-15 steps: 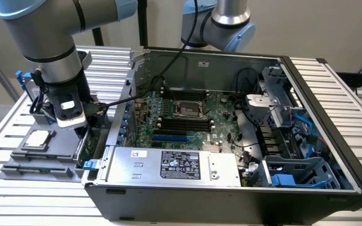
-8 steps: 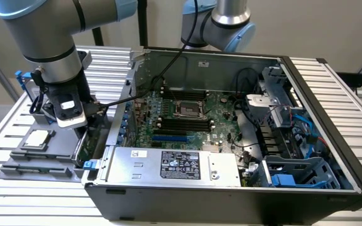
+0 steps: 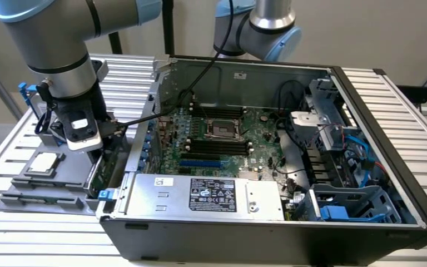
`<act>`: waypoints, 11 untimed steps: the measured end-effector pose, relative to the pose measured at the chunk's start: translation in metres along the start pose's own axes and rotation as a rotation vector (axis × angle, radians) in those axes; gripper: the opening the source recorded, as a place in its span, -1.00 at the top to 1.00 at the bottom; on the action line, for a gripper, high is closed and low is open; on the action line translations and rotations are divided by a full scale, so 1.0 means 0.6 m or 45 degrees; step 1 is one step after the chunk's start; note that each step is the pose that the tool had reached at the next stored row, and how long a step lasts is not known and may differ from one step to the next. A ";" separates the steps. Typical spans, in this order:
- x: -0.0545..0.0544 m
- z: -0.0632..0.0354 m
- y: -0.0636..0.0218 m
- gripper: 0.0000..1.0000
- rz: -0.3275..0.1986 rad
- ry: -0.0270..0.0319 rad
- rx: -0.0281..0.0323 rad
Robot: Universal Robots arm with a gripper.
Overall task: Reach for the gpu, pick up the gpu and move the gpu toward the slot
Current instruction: 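Pick up the gpu and move the gpu toward the slot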
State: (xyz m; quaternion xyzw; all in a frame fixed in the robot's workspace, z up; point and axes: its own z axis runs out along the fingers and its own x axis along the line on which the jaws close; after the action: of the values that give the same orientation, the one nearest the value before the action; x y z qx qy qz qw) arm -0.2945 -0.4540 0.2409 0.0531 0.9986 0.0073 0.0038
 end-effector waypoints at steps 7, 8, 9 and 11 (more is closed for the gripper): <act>0.000 -0.001 0.000 0.47 -0.014 0.0002 -0.0001; 0.000 -0.002 0.000 0.47 -0.021 0.0003 -0.0001; 0.000 -0.002 0.000 0.47 -0.030 0.0004 -0.0003; 0.000 -0.003 0.000 0.47 -0.050 0.0005 -0.0005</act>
State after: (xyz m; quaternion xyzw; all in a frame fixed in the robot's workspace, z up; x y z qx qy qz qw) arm -0.2945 -0.4540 0.2426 0.0333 0.9994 0.0074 0.0037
